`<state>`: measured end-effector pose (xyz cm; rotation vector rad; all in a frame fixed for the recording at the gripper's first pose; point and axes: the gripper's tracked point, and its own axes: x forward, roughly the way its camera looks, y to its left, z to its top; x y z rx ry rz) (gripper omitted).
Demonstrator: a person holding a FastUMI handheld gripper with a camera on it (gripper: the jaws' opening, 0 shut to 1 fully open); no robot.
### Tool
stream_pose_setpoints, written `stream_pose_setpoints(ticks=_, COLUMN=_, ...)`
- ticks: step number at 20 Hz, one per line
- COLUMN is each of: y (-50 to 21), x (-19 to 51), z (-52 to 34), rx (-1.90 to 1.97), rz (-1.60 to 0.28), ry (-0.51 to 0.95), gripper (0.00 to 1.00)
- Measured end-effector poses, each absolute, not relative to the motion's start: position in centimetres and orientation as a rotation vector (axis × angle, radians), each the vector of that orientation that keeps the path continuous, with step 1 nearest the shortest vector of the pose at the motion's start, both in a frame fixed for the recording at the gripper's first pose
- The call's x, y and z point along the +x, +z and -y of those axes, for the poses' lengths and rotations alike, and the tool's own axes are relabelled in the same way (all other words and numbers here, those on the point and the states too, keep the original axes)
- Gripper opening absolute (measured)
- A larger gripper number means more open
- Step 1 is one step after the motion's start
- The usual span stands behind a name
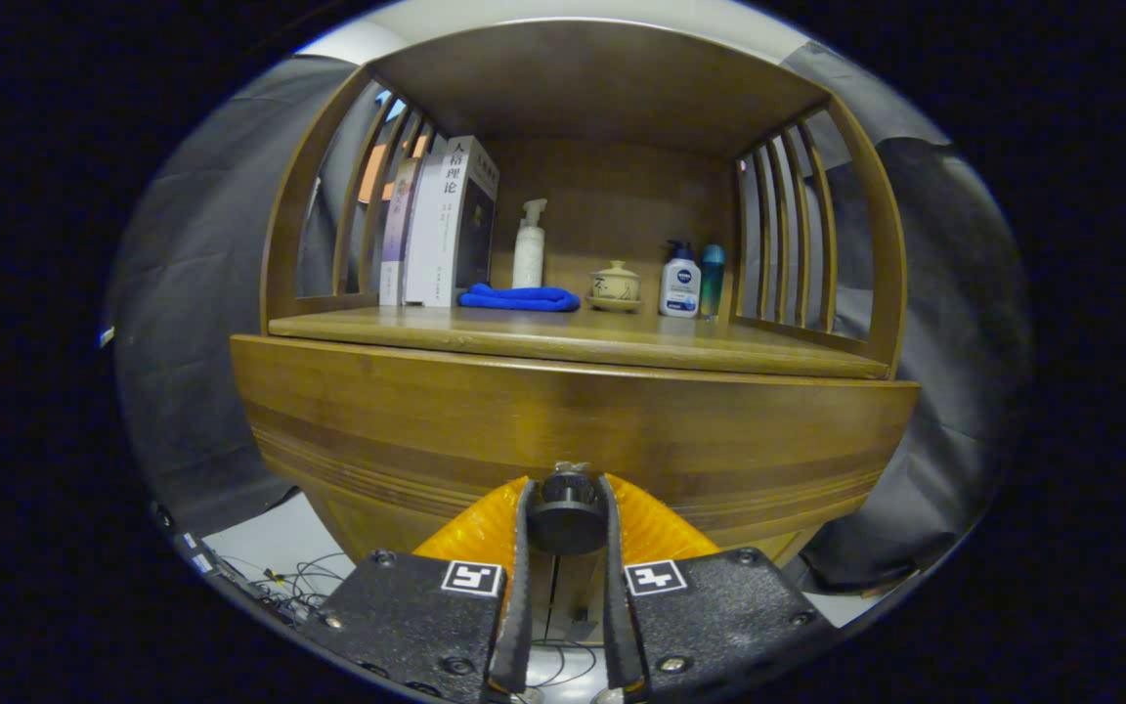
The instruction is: Pull open the drawer, take out the items inside it, and place them on the countertop above the cabinet.
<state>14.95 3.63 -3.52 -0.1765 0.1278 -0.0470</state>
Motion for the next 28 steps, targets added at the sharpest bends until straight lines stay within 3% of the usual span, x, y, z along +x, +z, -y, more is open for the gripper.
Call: stream_pose_setpoints(ticks=28, y=-3.81, x=14.98, z=-3.77, rx=-0.120, rz=-0.112, ry=-0.025, gripper=0.33)
